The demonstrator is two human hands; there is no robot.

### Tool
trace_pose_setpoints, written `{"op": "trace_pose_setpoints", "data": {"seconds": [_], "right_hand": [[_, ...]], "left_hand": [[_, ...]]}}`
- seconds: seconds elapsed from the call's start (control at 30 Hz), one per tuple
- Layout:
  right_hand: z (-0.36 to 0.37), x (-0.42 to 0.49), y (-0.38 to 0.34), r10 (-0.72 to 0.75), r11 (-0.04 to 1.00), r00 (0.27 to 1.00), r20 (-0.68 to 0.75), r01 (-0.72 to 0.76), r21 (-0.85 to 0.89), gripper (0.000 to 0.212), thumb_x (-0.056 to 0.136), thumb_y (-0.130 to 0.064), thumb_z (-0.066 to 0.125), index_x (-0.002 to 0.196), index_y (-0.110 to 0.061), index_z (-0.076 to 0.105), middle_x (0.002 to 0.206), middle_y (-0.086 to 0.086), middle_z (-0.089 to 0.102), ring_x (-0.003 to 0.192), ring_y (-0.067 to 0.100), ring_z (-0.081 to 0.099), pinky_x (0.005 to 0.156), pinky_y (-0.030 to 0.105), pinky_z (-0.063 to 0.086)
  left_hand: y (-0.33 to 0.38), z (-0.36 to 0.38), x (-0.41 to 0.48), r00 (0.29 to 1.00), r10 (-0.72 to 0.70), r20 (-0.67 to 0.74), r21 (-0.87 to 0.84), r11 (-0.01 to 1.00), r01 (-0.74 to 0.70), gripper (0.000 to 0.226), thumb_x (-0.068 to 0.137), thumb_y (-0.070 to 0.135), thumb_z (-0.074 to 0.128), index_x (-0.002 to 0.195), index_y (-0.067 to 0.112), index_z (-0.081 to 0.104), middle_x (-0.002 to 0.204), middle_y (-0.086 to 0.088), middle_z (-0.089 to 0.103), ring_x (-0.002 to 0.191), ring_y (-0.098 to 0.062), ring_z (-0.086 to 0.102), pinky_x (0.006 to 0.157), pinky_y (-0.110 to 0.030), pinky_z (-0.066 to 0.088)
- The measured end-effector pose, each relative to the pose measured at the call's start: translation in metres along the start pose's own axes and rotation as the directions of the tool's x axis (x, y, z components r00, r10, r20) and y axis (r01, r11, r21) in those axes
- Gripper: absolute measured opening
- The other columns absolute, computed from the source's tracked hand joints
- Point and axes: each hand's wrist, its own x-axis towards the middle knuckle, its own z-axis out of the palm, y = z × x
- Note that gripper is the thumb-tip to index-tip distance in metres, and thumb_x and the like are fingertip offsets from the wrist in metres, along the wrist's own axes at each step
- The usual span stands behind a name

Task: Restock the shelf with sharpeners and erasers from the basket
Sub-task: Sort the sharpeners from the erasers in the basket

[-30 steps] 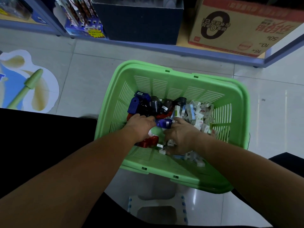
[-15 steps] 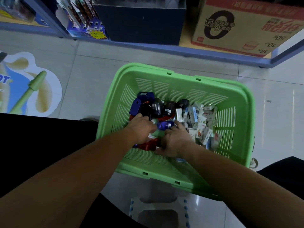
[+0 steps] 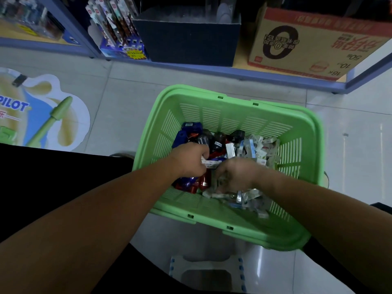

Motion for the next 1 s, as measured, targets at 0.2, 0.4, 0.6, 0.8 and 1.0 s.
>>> {"op": "trace_pose_setpoints", "data": {"seconds": [0.2, 0.4, 0.6, 0.8, 1.0], "right_hand": [[-0.055, -0.032, 0.006, 0.223, 0.944, 0.925, -0.307, -0.127, 0.303, 0.006, 0.092, -0.034, 0.077, 0.091, -0.031, 0.071, 0.093, -0.010, 0.072, 0.086, 0.011, 0.069, 0.076, 0.031, 0.057], [-0.053, -0.039, -0.002, 0.197, 0.976, 0.896, -0.398, -0.142, 0.162, 0.011, 0.097, -0.039, 0.068, 0.101, -0.031, 0.072, 0.098, -0.011, 0.072, 0.085, 0.010, 0.065, 0.075, 0.030, 0.053], [-0.024, -0.032, -0.002, 0.080, 0.991, 0.932, -0.353, -0.112, -0.071, 0.017, 0.097, -0.037, 0.065, 0.110, -0.029, 0.072, 0.106, -0.005, 0.073, 0.096, 0.018, 0.067, 0.085, 0.039, 0.059], [0.023, -0.002, -0.017, -0.012, 0.987, 0.992, -0.122, -0.008, -0.159, 0.032, 0.095, -0.054, 0.063, 0.116, -0.031, 0.072, 0.112, -0.006, 0.073, 0.106, 0.018, 0.065, 0.107, 0.039, 0.043], [0.037, 0.018, -0.013, 0.020, 0.956, 0.990, -0.139, -0.060, -0.286, 0.054, 0.091, -0.063, 0.064, 0.135, -0.035, 0.054, 0.131, -0.006, 0.065, 0.121, 0.018, 0.056, 0.108, 0.041, 0.030]], "left_hand": [[0.036, 0.014, -0.007, 0.997, -0.035, 0.065, -0.295, 0.954, 0.053, 0.033, 0.081, 0.021, 0.080, 0.112, 0.021, 0.068, 0.114, 0.002, 0.064, 0.097, -0.015, 0.063, 0.082, -0.032, 0.059], [0.068, 0.025, -0.007, 0.940, 0.117, 0.321, -0.629, 0.768, 0.119, 0.054, 0.085, 0.017, 0.084, 0.134, 0.020, 0.063, 0.130, 0.006, 0.067, 0.118, -0.010, 0.064, 0.092, -0.023, 0.054], [0.006, 0.027, -0.010, 0.967, -0.026, 0.254, -0.106, 0.993, 0.054, 0.038, 0.093, -0.001, 0.059, 0.123, 0.019, 0.071, 0.128, -0.001, 0.067, 0.116, -0.022, 0.064, 0.096, -0.034, 0.056], [-0.006, 0.014, -0.010, 0.947, 0.030, 0.320, 0.423, 0.890, -0.171, 0.024, 0.090, 0.029, 0.068, 0.113, 0.031, 0.075, 0.116, 0.004, 0.065, 0.114, -0.021, 0.050, 0.097, -0.039, 0.036], [-0.019, 0.002, -0.007, 0.944, -0.075, 0.320, 0.296, 0.955, -0.024, 0.015, 0.085, 0.003, 0.066, 0.093, 0.015, 0.069, 0.100, -0.001, 0.066, 0.094, -0.024, 0.065, 0.086, -0.039, 0.059]]}}
